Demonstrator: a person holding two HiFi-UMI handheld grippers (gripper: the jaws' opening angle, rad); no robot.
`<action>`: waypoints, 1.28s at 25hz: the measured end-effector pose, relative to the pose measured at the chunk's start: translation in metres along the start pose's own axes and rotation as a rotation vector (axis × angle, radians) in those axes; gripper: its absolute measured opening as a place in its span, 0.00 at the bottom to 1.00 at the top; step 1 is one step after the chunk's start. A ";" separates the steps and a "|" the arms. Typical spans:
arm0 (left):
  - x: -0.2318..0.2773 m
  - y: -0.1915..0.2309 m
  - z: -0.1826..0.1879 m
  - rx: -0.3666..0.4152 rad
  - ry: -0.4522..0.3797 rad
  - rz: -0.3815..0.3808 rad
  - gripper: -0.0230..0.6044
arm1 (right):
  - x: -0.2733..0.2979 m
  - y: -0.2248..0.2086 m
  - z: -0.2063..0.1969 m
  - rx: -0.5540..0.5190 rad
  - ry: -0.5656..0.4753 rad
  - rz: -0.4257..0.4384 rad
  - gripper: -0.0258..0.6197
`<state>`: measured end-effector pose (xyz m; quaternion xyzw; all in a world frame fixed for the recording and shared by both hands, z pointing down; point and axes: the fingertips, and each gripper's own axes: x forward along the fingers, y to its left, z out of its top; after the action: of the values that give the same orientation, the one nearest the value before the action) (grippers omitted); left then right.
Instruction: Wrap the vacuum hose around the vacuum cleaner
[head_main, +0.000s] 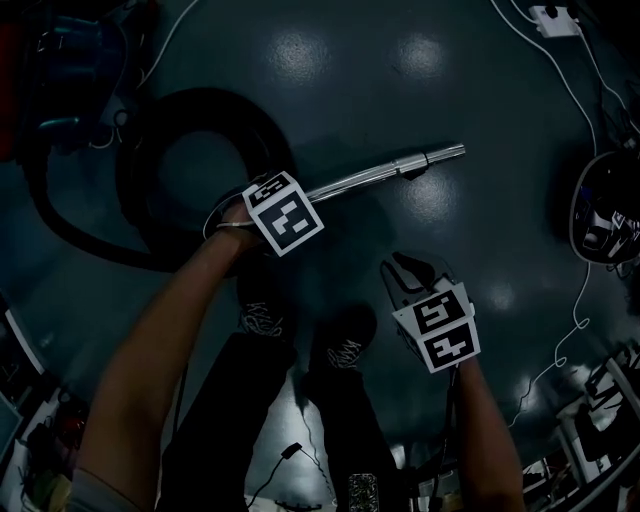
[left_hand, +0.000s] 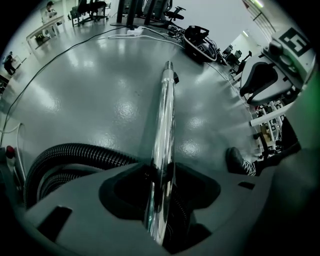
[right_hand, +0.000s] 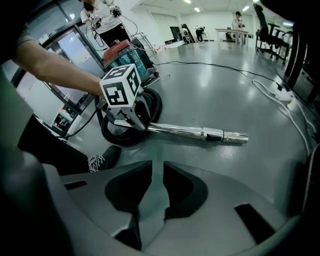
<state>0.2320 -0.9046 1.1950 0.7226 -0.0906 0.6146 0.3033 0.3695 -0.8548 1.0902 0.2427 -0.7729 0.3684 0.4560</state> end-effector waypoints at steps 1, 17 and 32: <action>-0.003 -0.002 -0.001 -0.007 -0.003 -0.001 0.34 | -0.002 0.001 0.001 0.003 -0.003 -0.002 0.16; -0.156 -0.099 0.042 -0.122 -0.288 0.002 0.16 | -0.106 0.059 0.043 0.055 -0.105 -0.009 0.16; -0.367 -0.211 0.041 -0.206 -0.450 0.041 0.05 | -0.288 0.145 0.103 0.062 -0.299 0.002 0.16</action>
<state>0.2889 -0.8476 0.7774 0.8045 -0.2325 0.4319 0.3349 0.3462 -0.8360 0.7533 0.3079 -0.8208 0.3522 0.3277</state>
